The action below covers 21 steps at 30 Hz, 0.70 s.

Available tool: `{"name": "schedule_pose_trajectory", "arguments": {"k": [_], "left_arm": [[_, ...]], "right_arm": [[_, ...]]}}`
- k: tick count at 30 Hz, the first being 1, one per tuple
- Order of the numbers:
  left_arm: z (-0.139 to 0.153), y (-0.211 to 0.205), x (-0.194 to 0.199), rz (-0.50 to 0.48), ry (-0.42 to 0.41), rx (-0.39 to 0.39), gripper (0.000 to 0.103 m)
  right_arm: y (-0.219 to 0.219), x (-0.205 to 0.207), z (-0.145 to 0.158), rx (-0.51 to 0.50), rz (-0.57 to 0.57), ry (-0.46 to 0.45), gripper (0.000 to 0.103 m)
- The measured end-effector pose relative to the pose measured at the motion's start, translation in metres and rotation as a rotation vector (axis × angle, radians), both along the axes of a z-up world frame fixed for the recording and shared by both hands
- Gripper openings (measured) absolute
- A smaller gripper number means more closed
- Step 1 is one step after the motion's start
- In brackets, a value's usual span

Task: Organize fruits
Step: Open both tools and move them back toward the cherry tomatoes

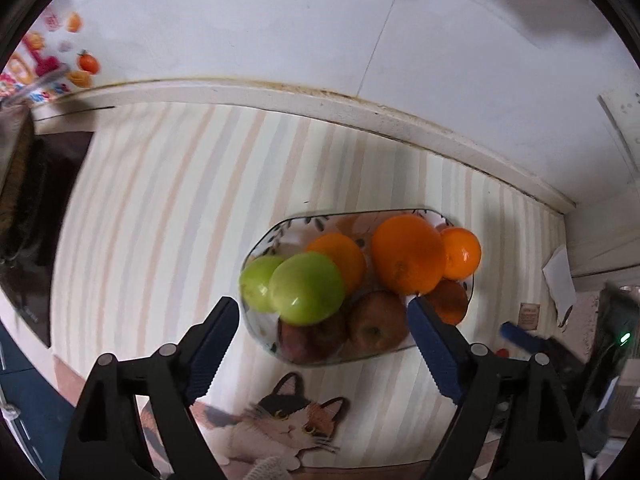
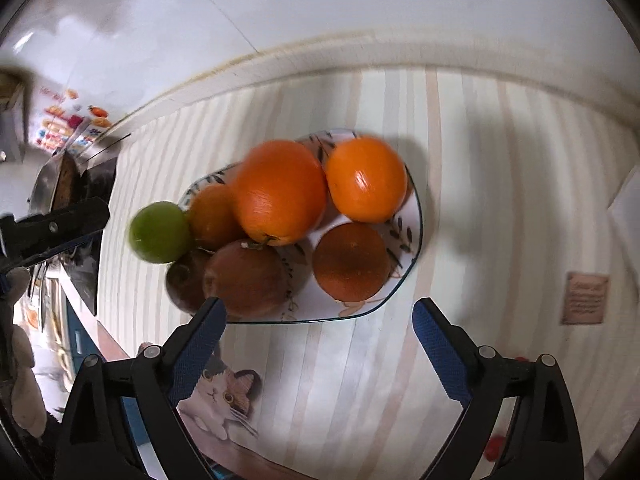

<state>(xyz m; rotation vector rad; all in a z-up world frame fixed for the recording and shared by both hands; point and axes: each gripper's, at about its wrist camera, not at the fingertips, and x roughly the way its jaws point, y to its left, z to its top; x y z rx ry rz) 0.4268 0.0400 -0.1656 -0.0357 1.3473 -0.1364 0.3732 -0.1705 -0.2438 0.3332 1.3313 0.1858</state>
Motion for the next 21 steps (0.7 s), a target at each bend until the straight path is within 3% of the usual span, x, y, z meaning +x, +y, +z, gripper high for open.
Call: {"name": "schedule_pose_trajectory", "arguments": {"k": [6, 21], "left_arm": [[0.02, 0.014, -0.064, 0.036, -0.085, 0.027, 0.086], [0.096, 0.009, -0.165, 0.045, -0.29, 0.045, 0.086]], "right_arm": [[0.005, -0.028, 0.057, -0.147, 0.031, -0.136, 0.097], [0.01, -0.13, 0.168, -0.193, 0.024, -0.342, 0.097]]}}
